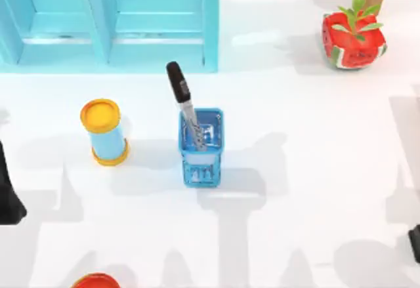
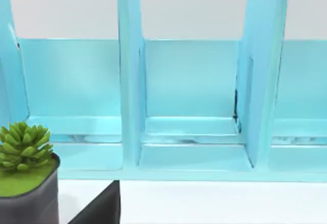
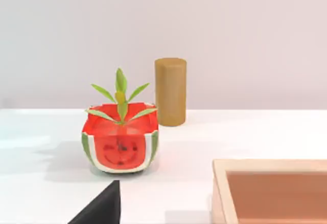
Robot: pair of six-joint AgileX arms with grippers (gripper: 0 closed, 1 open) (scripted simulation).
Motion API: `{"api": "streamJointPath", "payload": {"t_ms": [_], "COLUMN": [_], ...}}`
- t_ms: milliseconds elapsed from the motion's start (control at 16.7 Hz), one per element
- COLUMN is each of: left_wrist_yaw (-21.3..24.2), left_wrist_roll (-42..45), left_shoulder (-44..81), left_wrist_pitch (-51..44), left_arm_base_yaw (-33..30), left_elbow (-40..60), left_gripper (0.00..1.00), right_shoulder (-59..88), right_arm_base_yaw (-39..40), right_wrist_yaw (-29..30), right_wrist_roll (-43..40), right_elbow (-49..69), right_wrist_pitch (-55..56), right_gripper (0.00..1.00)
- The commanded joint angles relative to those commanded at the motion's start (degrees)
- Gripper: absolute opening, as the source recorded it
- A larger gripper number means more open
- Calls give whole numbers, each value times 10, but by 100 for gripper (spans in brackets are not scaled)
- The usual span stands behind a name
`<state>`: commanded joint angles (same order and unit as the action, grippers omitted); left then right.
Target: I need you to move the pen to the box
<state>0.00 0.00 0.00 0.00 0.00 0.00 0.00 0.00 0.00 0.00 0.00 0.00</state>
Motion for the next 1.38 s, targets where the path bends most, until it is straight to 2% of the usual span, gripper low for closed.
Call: {"api": "streamJointPath", "payload": {"t_ms": [240, 480, 1140, 1380], "left_wrist_yaw": [0, 0, 0, 0], "left_wrist_roll": [0, 0, 0, 0], "left_shoulder": [0, 0, 0, 0], "left_wrist_pitch": [0, 0, 0, 0], "left_arm_base_yaw": [0, 0, 0, 0], "left_elbow": [0, 0, 0, 0], "left_gripper": [100, 100, 100, 100], "right_shoulder": [19, 129, 714, 876], "right_arm_base_yaw": [10, 58, 258, 317], "right_wrist_yaw": [-5, -28, -128, -157], "right_wrist_roll": [0, 0, 27, 30], "right_elbow": [12, 72, 372, 452], "right_wrist_pitch": [2, 15, 112, 133], "right_gripper": [100, 100, 100, 100]}}
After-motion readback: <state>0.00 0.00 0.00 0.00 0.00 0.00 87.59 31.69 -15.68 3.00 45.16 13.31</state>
